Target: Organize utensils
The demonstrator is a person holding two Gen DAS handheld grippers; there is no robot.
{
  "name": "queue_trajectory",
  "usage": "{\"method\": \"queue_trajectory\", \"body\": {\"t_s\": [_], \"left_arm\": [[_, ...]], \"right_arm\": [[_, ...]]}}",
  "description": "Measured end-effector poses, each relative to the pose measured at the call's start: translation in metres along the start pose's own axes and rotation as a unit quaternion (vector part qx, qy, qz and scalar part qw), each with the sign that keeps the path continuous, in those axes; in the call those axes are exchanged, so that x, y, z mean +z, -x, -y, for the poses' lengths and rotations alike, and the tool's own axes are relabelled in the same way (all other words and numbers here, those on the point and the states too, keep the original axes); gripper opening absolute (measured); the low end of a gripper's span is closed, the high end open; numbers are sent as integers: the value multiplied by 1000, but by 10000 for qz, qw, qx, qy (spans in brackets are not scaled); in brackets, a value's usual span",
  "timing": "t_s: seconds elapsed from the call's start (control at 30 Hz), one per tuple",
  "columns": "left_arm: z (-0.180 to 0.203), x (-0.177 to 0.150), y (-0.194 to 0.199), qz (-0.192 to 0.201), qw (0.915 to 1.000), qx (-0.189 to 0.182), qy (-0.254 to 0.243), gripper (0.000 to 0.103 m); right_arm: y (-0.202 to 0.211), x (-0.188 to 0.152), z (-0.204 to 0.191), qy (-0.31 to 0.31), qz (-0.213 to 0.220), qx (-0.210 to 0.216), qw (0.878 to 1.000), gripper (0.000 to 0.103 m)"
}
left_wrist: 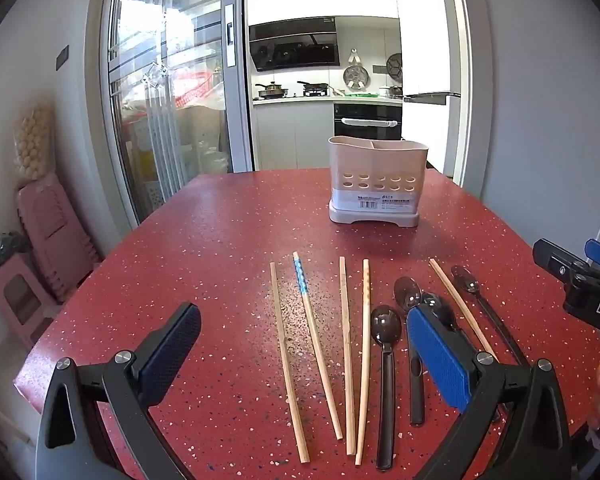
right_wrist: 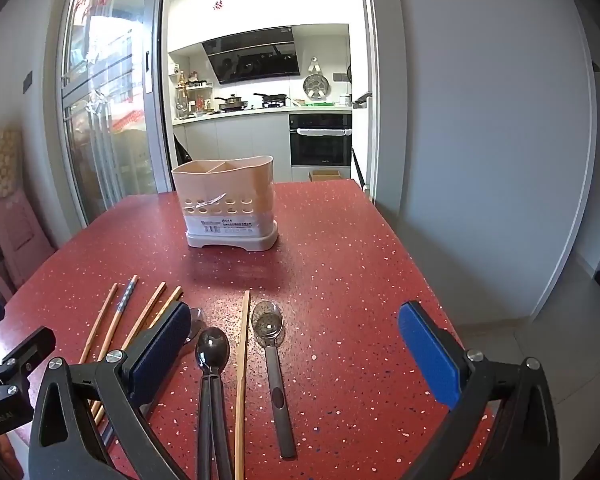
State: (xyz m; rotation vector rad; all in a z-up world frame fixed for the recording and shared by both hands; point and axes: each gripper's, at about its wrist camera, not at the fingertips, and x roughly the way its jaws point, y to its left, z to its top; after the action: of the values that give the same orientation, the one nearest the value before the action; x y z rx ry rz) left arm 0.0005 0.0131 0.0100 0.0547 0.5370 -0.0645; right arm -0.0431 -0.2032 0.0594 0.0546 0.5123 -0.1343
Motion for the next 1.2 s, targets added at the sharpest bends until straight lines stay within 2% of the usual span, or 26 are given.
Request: {"method": "queue_trajectory", "body": {"t_s": [0.63,1.2], "left_arm": [[15,-5,2,53,10000,19,-76,103],[10,-5,4,77,9999,2,-85,103]], "right_arm": [[-5,1,3,-32,-34,-30,10000,103],[-5,1,5,-42,-16,-43,10000,103]]}}
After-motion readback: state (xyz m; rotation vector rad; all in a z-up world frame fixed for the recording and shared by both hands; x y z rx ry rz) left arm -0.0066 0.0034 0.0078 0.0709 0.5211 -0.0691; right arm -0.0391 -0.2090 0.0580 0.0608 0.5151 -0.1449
